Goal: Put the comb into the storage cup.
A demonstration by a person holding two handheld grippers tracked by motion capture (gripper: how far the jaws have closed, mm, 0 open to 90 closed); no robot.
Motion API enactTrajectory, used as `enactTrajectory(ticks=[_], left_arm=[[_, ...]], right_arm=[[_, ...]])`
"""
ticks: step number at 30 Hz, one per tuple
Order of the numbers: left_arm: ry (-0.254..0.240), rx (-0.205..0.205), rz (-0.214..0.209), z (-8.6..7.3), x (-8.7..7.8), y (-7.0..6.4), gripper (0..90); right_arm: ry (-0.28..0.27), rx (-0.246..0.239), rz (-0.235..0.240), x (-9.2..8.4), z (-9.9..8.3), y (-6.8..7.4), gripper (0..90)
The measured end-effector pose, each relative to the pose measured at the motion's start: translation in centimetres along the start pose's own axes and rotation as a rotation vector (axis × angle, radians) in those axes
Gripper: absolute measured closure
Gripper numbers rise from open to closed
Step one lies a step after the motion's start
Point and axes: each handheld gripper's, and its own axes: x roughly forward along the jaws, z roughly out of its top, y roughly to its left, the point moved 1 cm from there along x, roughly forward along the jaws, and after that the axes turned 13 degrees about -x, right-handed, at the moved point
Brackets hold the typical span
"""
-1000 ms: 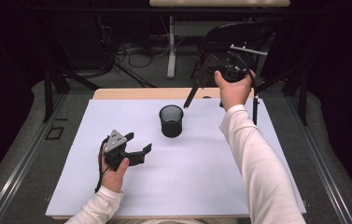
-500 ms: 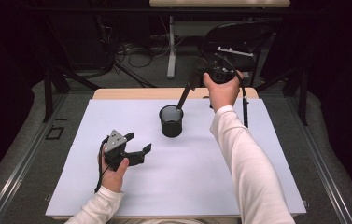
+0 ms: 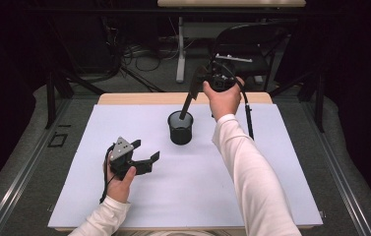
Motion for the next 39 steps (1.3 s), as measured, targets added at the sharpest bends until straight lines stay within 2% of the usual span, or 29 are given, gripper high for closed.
enactTrajectory(ticks=[6,18,24,39], left_arm=[[-0.001,-0.002,0.001,0.0,0.0,0.0,16.0],[-0.002,-0.004,-0.001,0.0,0.0,0.0,16.0],[-0.001,-0.004,0.002,0.0,0.0,0.0,16.0],[0.003,-0.01,0.008,0.0,-0.1,0.2,16.0]], right_arm=[[0.008,-0.003,0.0,0.6,-0.4,0.4,87.6],[0.027,0.026,0.004,1.6,-1.5,0.4,87.6],[0.051,0.019,-0.004,2.2,-2.3,0.4,87.6],[0.098,0.025,0.021,3.6,-4.4,0.7,87.6]])
